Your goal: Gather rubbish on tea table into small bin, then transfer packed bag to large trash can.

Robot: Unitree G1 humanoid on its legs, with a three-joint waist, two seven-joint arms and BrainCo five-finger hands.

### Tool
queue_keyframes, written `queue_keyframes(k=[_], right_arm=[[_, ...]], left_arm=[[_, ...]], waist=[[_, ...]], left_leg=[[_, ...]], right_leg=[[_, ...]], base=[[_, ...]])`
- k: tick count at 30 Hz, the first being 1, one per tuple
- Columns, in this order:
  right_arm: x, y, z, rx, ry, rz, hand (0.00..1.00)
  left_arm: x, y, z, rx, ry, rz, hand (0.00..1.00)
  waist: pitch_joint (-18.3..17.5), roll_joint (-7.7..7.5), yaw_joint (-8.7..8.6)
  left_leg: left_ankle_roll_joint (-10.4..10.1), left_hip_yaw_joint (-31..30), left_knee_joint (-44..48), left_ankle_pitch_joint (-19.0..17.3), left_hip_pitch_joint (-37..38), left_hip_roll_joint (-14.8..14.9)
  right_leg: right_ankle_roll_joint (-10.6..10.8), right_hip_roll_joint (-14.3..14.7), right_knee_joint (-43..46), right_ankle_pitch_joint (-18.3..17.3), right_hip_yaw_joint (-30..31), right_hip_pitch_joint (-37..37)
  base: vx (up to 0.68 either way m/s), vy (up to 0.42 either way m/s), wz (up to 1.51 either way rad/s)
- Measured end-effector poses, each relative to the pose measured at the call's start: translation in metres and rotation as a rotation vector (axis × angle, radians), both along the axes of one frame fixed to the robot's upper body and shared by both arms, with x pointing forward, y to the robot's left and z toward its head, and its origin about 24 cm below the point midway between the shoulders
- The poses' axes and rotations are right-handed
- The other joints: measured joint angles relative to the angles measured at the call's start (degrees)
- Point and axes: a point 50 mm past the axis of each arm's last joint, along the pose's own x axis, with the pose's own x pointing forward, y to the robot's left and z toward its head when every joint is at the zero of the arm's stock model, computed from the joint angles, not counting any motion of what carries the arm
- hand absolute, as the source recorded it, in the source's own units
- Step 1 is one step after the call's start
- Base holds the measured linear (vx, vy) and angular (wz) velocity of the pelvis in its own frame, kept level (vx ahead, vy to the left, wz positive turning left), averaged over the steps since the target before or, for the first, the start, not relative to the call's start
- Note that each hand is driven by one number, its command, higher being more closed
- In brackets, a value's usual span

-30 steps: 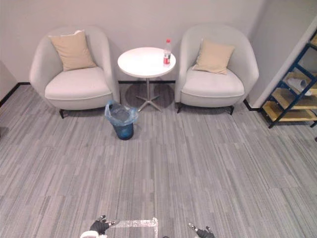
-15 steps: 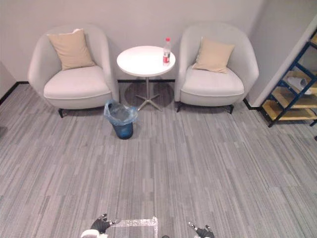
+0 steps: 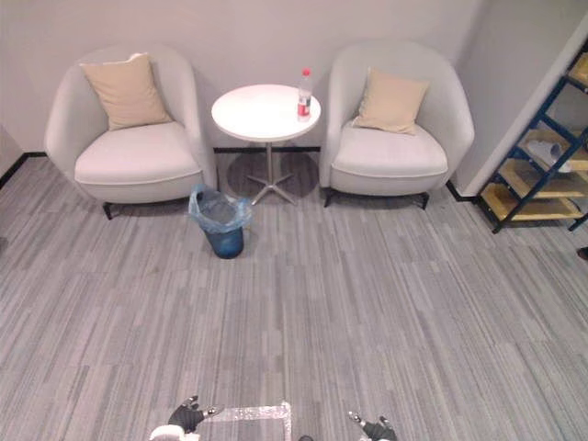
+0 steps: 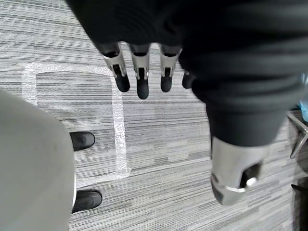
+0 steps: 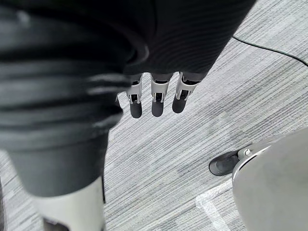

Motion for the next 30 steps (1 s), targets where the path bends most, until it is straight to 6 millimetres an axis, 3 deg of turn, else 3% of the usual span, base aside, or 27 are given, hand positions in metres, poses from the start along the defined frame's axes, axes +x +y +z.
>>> queue_keyframes(k=[5, 8, 11, 12, 14, 16, 18, 21, 23, 24, 26, 28, 29, 30], right_arm=[[-0.001, 0.000, 0.000, 0.009, -0.003, -0.022, 0.00], [0.000, 0.000, 0.000, 0.014, -0.010, -0.037, 0.00], [0.002, 0.000, 0.001, 0.016, -0.027, -0.053, 0.00], [0.005, 0.000, 0.002, 0.014, -0.039, -0.044, 0.00], [0.003, -0.001, 0.003, 0.010, -0.044, -0.046, 0.00], [0.005, -0.003, 0.004, 0.004, -0.062, -0.055, 0.00], [0.005, -0.006, 0.005, -0.001, -0.067, -0.071, 0.00], [0.013, -0.002, 0.006, 0.005, -0.085, -0.058, 0.00], [0.018, -0.003, 0.008, 0.000, -0.093, -0.049, 0.00], [0.016, -0.003, 0.007, 0.002, -0.085, -0.047, 0.00], [0.020, 0.006, 0.006, 0.021, -0.087, -0.020, 0.00], [0.017, 0.012, 0.004, 0.032, -0.074, 0.002, 0.00], [0.017, 0.013, 0.004, 0.030, -0.074, 0.013, 0.00], [0.019, 0.013, 0.005, 0.027, -0.078, 0.025, 0.00]], left_arm=[[0.003, 0.001, 0.001, 0.002, -0.005, -0.001, 0.00], [0.004, 0.001, 0.001, 0.004, -0.008, -0.001, 0.00], [0.008, 0.002, 0.002, 0.005, -0.014, -0.004, 0.00], [0.012, 0.006, 0.004, 0.016, -0.026, -0.006, 0.00], [0.022, 0.007, 0.008, 0.011, -0.070, 0.015, 0.00], [0.024, 0.006, 0.010, -0.001, -0.093, 0.053, 0.00], [0.026, 0.003, 0.010, -0.014, -0.101, 0.058, 0.00], [0.029, 0.002, 0.012, -0.017, -0.115, 0.057, 0.00], [0.030, 0.000, 0.012, -0.018, -0.120, 0.045, 0.00], [0.030, -0.001, 0.012, -0.021, -0.121, 0.044, 0.00], [0.033, 0.003, 0.013, -0.011, -0.124, 0.038, 0.00], [0.031, 0.006, 0.012, -0.001, -0.112, 0.023, 0.00], [0.032, 0.007, 0.013, 0.004, -0.111, 0.019, 0.00], [0.031, 0.007, 0.012, 0.006, -0.106, 0.011, 0.00]], waist=[[0.12, -0.06, -0.17], [0.56, 0.04, -0.26], [1.24, 0.24, -0.39], [2.20, -0.42, -0.54], [3.19, -1.19, -0.23], [3.75, -0.23, 0.31], [4.13, 0.69, -0.01], [4.17, 0.48, 0.52], [4.11, 0.56, 0.90], [3.99, 0.42, 1.13], [3.46, -0.75, 1.02], [3.02, -1.94, 1.32], [3.11, -2.42, 1.24], [3.30, -2.60, 1.04]], left_leg=[[-0.68, 0.28, 0.07, -0.46, -0.15, 0.14], [-1.30, 0.92, 3.52, -2.93, -1.81, 0.75], [-2.92, 1.88, 12.79, -7.80, -4.34, 2.22], [-4.04, 2.83, 19.48, -8.63, -6.77, 2.47], [-3.99, 5.14, 33.52, -8.57, -12.45, 3.76], [-3.50, 6.58, 43.60, -11.09, -17.32, 6.16], [-3.23, 7.11, 44.43, -12.69, -19.77, 6.78], [-2.52, 6.70, 33.40, -11.26, -23.46, 4.34], [-2.06, 3.56, 20.69, -4.82, -23.95, 0.57], [-0.10, 2.56, 20.52, -1.04, -24.01, -0.33], [1.35, 4.08, 23.40, -3.80, -24.19, -1.34], [2.52, 6.22, 24.28, -5.75, -22.31, -1.34], [3.37, 7.00, 23.61, -6.76, -19.84, -1.58], [3.85, 7.19, 22.67, -7.96, -17.05, -1.90]], right_leg=[[-0.06, 0.13, -0.45, -0.05, 0.26, 0.01], [-1.02, 0.47, 2.29, -2.04, 0.58, -1.00], [-1.86, 0.97, 7.22, -6.26, 1.22, -2.22], [-2.42, 0.53, 8.56, -7.56, 1.31, -2.35], [-3.51, -0.15, 11.05, -9.10, 2.02, -1.79], [-4.40, -0.07, 13.43, -11.02, 2.50, -0.79], [-4.68, -0.33, 13.17, -12.18, 3.27, 1.44], [-3.62, -2.21, 10.90, -13.11, 5.15, 3.10], [-1.88, -4.02, 9.09, -14.15, 7.22, 4.14], [-0.76, -4.38, 9.29, -15.21, 8.47, 4.38], [0.53, -5.86, 12.98, -16.10, 9.88, 3.58], [1.47, -6.44, 23.65, -16.48, 10.90, -0.59], [4.43, -6.72, 33.05, -15.51, 11.22, -4.00], [9.69, -7.26, 42.75, -14.14, 10.60, -7.66]], base=[[0.00, -0.009, -0.02], [0.02, -0.036, -0.09], [0.06, -0.062, -0.07], [0.06, -0.075, 0.04], [0.12, -0.122, -0.10], [0.17, -0.063, -0.20], [0.28, 0.014, -0.20], [0.26, 0.081, -0.29], [0.41, 0.187, -0.51], [0.40, 0.220, -0.63], [0.46, 0.193, -0.47], [0.48, 0.179, -0.40], [0.52, 0.181, -0.43], [0.50, 0.169, -0.34]])
